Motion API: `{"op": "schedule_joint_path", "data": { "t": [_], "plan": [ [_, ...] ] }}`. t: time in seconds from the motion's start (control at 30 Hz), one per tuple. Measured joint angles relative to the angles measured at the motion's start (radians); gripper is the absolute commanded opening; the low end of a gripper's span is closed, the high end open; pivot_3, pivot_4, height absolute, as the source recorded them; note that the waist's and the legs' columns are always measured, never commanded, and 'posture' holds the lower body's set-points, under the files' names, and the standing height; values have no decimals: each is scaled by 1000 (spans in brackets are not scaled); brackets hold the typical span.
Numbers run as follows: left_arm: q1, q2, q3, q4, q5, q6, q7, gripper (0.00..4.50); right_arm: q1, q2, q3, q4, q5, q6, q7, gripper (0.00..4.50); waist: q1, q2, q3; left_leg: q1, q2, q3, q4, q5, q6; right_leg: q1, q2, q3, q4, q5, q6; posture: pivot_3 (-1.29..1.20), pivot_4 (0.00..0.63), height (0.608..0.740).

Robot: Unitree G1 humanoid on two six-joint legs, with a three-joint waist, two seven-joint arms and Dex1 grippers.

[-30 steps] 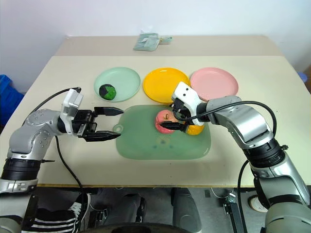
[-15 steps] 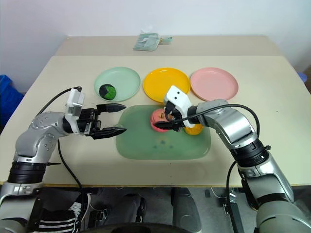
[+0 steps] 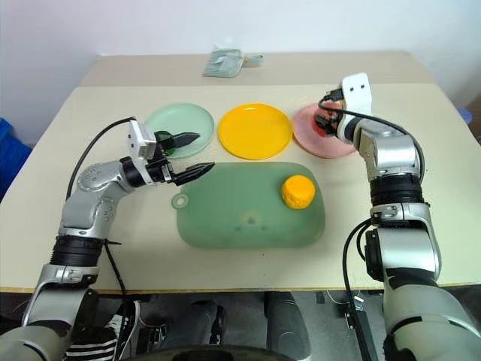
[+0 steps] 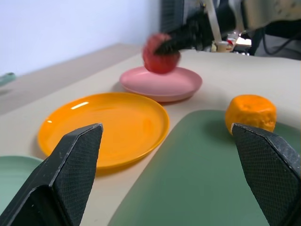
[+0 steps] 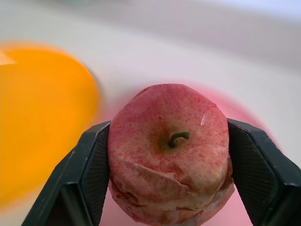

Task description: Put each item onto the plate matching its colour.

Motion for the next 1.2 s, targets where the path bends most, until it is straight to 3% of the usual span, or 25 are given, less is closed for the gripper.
{"op": "schedule_joint_path", "data": {
  "t": [0.23, 0.4, 0.53, 0.7, 1.0, 1.13, 1.2],
  "plan": [
    [21, 28, 2, -18, -28, 15, -50, 4500, -13, 7, -70, -34, 44, -99, 34, 4479, -14, 0, 0, 1, 0, -1, 2, 1, -1, 0, 0, 0, 1, 0, 0, 0, 150, 740],
    [25, 45, 6, -38, -90, 67, -118, 4500, 46, -46, -97, -386, 276, 66, 326, 4479, -17, 1, 0, 1, 1, -3, 1, 1, 0, 2, 1, -2, 1, 0, 0, 0, 150, 740],
    [74, 116, 6, -122, -178, 149, -224, 4500, 258, -258, 20, -727, 403, 252, 568, 4479, 6, 1, 0, 0, 0, -3, 2, -1, 2, 3, 0, -3, -1, 0, 0, 0, 150, 740],
    [83, 130, -15, -123, -180, 162, -261, 4500, 371, -397, 177, -810, 297, 253, 621, 4479, 14, 0, 0, 9, -1, -2, 4, -4, 9, 12, -1, -2, -4, 0, 0, 0, 150, 740],
    [80, 110, -42, -114, -161, 153, -259, 4500, 428, -368, 265, -707, 145, 191, 579, 4479, 11, 0, 0, 8, 0, -2, 3, 0, 1, 10, 0, -2, -3, 0, 0, 0, 150, 740],
    [80, 110, -36, -106, -153, 131, -245, 4500, 427, -333, 258, -709, 167, 206, 596, 3266, 13, 0, 0, 8, 0, -2, 3, 0, 2, 10, 0, -2, -3, 0, 0, 0, 150, 740],
    [78, 101, -25, -93, -140, 106, -220, 4500, 415, -285, 240, -710, 198, 225, 592, 3118, 12, 0, 0, 8, 0, -2, 3, 0, 2, 10, 0, -2, -3, 0, 0, 0, 150, 740]
  ]
}}
